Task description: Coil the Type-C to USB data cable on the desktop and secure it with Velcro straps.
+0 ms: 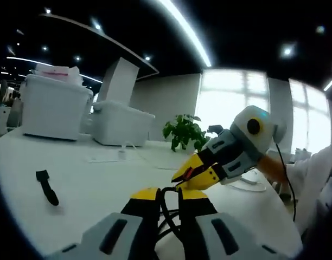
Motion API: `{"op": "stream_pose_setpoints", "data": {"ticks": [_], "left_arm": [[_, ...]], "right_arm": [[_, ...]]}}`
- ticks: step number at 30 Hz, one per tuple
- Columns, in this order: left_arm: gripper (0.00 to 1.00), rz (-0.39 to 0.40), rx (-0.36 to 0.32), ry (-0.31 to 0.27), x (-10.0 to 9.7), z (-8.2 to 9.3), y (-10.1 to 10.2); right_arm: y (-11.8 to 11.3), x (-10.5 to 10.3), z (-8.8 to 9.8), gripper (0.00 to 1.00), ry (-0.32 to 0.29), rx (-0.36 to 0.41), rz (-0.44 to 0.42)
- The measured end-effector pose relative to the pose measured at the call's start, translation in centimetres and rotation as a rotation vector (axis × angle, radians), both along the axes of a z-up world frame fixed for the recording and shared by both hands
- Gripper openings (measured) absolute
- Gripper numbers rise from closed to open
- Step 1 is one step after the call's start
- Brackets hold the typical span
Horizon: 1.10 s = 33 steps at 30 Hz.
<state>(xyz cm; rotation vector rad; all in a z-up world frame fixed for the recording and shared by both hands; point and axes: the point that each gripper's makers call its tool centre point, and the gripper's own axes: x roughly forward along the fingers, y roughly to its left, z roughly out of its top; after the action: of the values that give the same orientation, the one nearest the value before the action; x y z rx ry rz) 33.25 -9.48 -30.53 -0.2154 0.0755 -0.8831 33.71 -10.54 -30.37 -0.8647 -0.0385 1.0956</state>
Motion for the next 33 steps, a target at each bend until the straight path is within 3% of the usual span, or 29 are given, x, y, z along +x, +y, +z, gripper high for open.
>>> {"op": "stream_pose_setpoints", "data": {"ticks": [2,3,5,10,14,17,18,22,24,25,28,30,33], "left_arm": [[0.08,0.033,-0.023,0.023,0.6,-0.1,0.5],[0.07,0.010,-0.087,0.046,0.5,0.3,0.5],[0.07,0.005,-0.123,0.058,0.6,0.6,0.7],[0.06,0.011,-0.113,0.047,0.5,0.9,0.9],[0.06,0.003,-0.109,0.045,0.4,0.9,0.7],[0.06,0.003,-0.091,0.037,0.3,0.8,0.3],[0.06,0.002,-0.081,0.032,0.2,0.8,0.2],[0.10,-0.003,-0.012,-0.010,-0.2,0.8,0.0],[0.17,-0.014,0.041,-0.048,-0.6,0.9,-0.4],[0.24,-0.015,0.086,-0.085,-0.8,1.1,-0.6],[0.31,-0.003,0.225,-0.182,-1.2,1.5,-1.0],[0.32,-0.009,0.358,-0.240,-1.4,1.2,-1.4],[0.30,-0.025,0.466,-0.285,-1.5,1.0,-2.1]], "right_arm": [[0.0,0.0,0.0,0.03,0.002,-0.001,0.000],[0.1,0.2,0.0,0.04,0.098,0.084,-0.034],[-0.1,0.1,-0.2,0.06,0.138,0.099,-0.036],[-1.3,0.2,-1.8,0.17,0.196,0.104,-0.084],[-2.4,1.1,-2.6,0.16,0.218,0.102,-0.160],[-2.5,1.2,-3.2,0.08,0.236,0.094,-0.168],[-2.4,1.1,-3.4,0.07,0.221,0.065,-0.166],[-1.9,0.8,-2.7,0.06,0.042,-0.049,-0.125],[-1.6,0.5,-2.3,0.06,0.038,-0.073,-0.117],[-1.5,0.5,-2.0,0.06,0.021,-0.084,-0.104],[-1.2,0.2,-1.2,0.06,-0.061,-0.157,-0.053],[-0.6,-0.4,-0.6,0.06,-0.110,-0.191,-0.001],[0.3,-1.4,-0.4,0.06,-0.136,-0.246,0.074]]}}
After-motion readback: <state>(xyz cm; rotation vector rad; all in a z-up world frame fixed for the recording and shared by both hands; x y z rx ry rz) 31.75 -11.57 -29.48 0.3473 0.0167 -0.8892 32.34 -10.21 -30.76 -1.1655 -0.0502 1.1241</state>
